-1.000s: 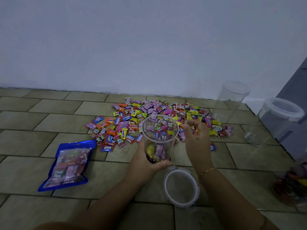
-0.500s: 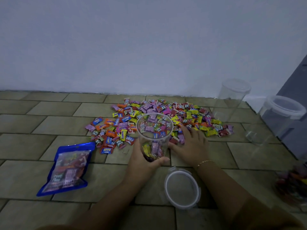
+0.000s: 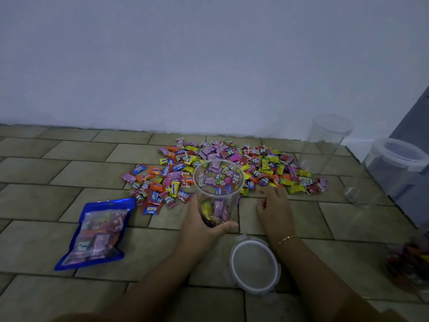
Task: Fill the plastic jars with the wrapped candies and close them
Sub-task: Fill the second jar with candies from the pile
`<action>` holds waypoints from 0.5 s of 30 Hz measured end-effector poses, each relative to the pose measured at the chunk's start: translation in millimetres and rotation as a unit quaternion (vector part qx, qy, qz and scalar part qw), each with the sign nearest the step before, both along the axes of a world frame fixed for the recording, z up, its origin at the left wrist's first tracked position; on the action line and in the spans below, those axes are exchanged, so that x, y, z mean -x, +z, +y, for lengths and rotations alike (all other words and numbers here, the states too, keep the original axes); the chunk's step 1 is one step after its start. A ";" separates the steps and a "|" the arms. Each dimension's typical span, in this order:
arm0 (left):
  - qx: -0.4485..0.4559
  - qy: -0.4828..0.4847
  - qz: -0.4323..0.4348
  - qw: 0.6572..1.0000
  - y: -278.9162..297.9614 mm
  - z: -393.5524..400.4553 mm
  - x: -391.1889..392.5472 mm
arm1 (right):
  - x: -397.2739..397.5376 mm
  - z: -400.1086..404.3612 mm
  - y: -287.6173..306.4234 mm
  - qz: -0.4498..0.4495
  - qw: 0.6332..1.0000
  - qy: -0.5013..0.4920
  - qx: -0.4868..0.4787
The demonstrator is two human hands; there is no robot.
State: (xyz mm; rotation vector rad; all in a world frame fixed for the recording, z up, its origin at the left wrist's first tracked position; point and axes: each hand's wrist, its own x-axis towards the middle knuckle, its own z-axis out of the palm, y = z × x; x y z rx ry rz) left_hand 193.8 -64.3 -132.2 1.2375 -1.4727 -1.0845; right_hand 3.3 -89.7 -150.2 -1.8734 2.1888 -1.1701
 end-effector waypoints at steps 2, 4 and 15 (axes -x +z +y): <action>0.003 -0.003 0.002 1.000 1.3 0.9 0.3 | -0.5 3.9 0.8 -0.003 1.000 0.005 -0.002; 0.005 -0.005 0.000 1.000 1.2 1.3 0.3 | 2.4 4.5 1.4 -0.019 1.000 0.001 -0.011; 0.016 -0.022 -0.029 0.999 1.0 0.6 0.9 | -18.5 -11.3 93.8 -0.433 0.900 0.014 0.048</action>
